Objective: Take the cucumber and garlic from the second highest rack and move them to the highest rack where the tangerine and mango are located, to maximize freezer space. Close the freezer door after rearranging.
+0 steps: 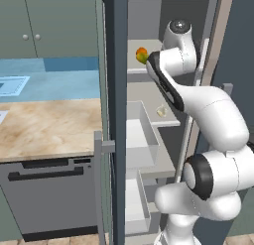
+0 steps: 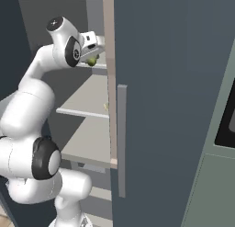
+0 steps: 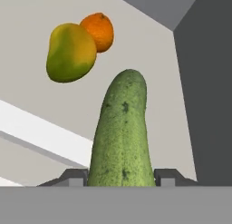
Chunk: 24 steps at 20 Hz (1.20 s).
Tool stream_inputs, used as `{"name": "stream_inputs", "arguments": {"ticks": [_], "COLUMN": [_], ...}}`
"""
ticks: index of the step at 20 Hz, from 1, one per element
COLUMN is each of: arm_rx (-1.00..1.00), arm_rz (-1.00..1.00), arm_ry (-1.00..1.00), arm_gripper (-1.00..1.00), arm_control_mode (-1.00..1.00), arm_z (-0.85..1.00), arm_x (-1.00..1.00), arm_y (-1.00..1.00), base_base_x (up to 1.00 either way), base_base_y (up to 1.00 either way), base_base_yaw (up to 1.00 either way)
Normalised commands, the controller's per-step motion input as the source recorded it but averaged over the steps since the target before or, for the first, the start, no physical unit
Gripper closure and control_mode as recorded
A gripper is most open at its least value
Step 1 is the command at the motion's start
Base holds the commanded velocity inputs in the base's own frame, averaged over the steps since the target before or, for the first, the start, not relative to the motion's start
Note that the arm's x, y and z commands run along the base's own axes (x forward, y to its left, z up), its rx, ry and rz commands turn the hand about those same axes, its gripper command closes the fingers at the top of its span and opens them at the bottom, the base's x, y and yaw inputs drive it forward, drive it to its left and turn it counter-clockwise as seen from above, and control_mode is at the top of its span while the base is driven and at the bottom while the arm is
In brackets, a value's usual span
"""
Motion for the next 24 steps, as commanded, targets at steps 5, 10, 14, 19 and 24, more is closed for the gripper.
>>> {"name": "stream_inputs", "arguments": {"ticks": [5, 10, 14, 19, 24], "arm_rx": [0.00, 0.00, 0.00, 0.00, 0.00], "arm_rz": [0.00, 0.00, 0.00, 0.00, 0.00], "arm_ry": [0.00, 0.00, 0.00, 0.00, -0.04], "arm_gripper": [1.00, 1.00, 1.00, -1.00, -1.00], "arm_control_mode": [-1.00, -1.00, -1.00, -1.00, -1.00], "arm_z": [-0.14, -0.22, -0.13, -0.26, -0.35], "arm_x": [0.81, 0.64, 0.52, 0.40, 0.20], "arm_y": [-0.11, -0.06, -0.01, 0.00, -0.01], "base_base_x": [0.00, 0.00, 0.00, 0.00, 0.00], "base_base_y": [0.00, 0.00, 0.00, 0.00, 0.00], "base_base_yaw": [0.00, 0.00, 0.00, 0.00, 0.00]}}
